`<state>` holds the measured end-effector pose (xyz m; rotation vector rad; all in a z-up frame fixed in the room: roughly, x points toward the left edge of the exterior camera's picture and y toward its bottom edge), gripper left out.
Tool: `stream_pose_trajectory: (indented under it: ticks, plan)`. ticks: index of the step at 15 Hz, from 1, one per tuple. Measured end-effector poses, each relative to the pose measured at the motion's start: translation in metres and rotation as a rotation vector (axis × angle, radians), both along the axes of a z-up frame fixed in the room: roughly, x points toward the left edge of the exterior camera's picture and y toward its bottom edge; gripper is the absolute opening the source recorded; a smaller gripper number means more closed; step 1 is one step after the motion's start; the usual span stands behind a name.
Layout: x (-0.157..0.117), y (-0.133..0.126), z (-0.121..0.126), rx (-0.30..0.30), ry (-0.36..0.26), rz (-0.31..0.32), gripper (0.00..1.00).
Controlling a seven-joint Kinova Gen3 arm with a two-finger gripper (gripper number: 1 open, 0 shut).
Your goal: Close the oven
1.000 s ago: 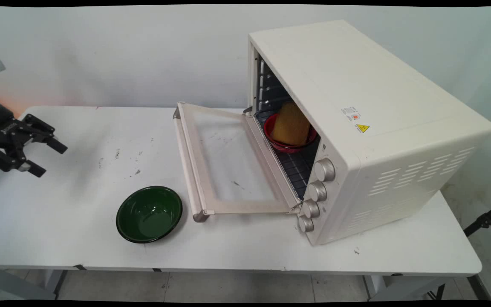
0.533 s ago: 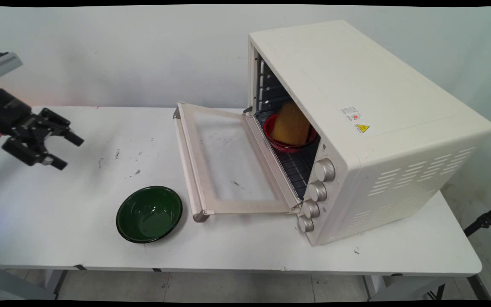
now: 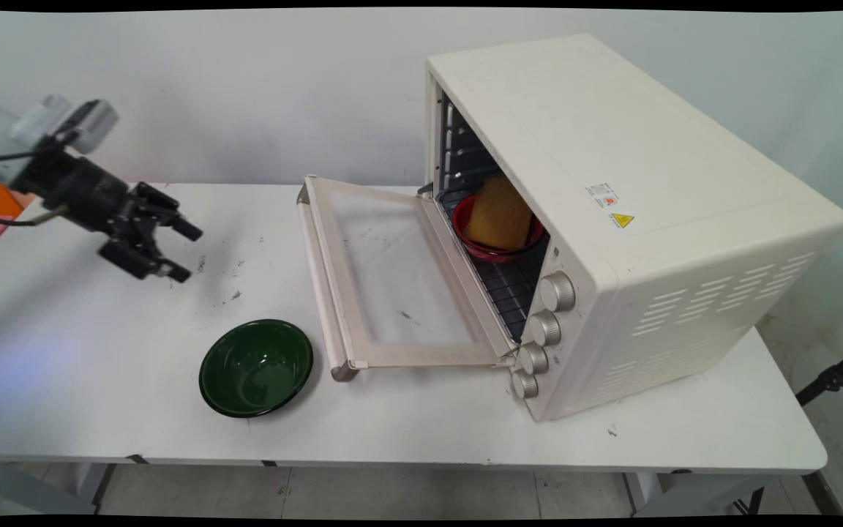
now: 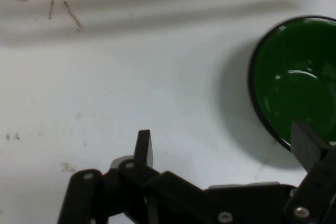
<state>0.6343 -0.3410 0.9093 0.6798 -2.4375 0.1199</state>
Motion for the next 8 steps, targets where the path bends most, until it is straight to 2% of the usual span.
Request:
stream_pose_trajectory:
  ticks: [7, 8]
  plan:
    - [-0.052, -0.028, -0.038, -0.058, -0.075, 0.054, 1.0]
    - [-0.06, -0.032, -0.045, -0.066, -0.085, 0.062, 0.0]
